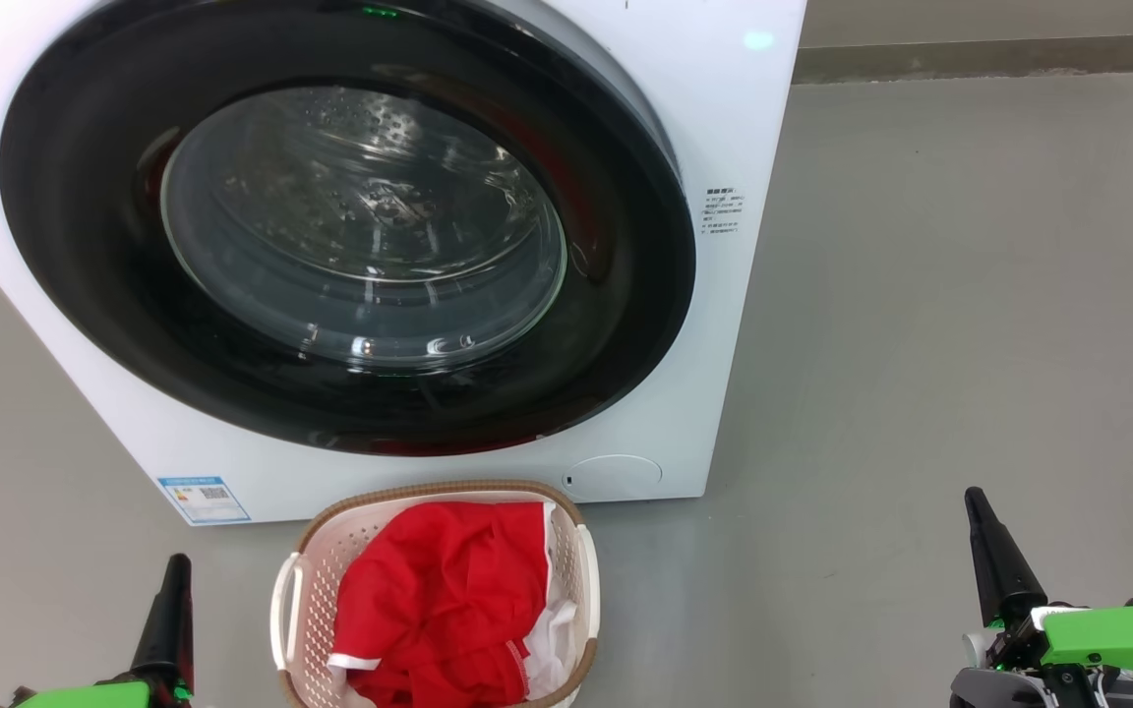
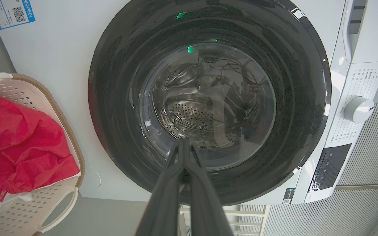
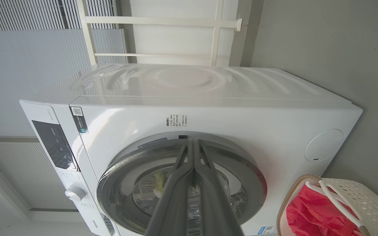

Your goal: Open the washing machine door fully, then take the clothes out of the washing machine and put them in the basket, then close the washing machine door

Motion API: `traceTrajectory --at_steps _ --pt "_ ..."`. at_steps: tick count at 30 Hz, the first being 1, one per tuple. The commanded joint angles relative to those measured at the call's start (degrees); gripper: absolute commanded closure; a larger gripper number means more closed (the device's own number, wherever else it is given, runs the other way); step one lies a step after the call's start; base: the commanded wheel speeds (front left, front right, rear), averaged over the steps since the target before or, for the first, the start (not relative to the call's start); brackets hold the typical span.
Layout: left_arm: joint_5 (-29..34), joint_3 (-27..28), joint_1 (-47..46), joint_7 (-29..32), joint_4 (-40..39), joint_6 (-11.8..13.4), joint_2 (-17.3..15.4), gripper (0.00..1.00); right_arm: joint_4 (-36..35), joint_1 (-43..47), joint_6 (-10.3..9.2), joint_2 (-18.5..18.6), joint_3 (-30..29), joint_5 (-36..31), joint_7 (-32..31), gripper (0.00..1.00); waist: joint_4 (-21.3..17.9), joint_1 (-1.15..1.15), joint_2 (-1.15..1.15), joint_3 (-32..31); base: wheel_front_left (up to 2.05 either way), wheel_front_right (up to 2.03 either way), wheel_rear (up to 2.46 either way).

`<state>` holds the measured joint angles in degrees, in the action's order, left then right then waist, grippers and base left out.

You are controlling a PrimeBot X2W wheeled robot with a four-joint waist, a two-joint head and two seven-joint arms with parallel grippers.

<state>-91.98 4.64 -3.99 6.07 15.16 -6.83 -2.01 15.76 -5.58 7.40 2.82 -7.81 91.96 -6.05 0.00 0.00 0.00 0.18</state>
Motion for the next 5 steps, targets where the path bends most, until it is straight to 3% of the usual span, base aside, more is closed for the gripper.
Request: traceTrajectory --at_steps 1,5 --pt "-0.14 1.93 -2.21 0.46 -1.11 -0.66 -0.88 1.0 -1.74 -0.6 0.09 0.1 1.28 0.2 -0.44 1.0 0.0 0.0 0.0 0.0 0.0 0.0 0.0" --pt "-0.14 1.93 -2.21 0.46 -1.11 -0.66 -0.88 1.0 -1.74 -0.6 0.09 0.1 1.28 0.19 -0.45 1.0 0.0 0.0 0.0 0.0 0.0 0.0 0.0"
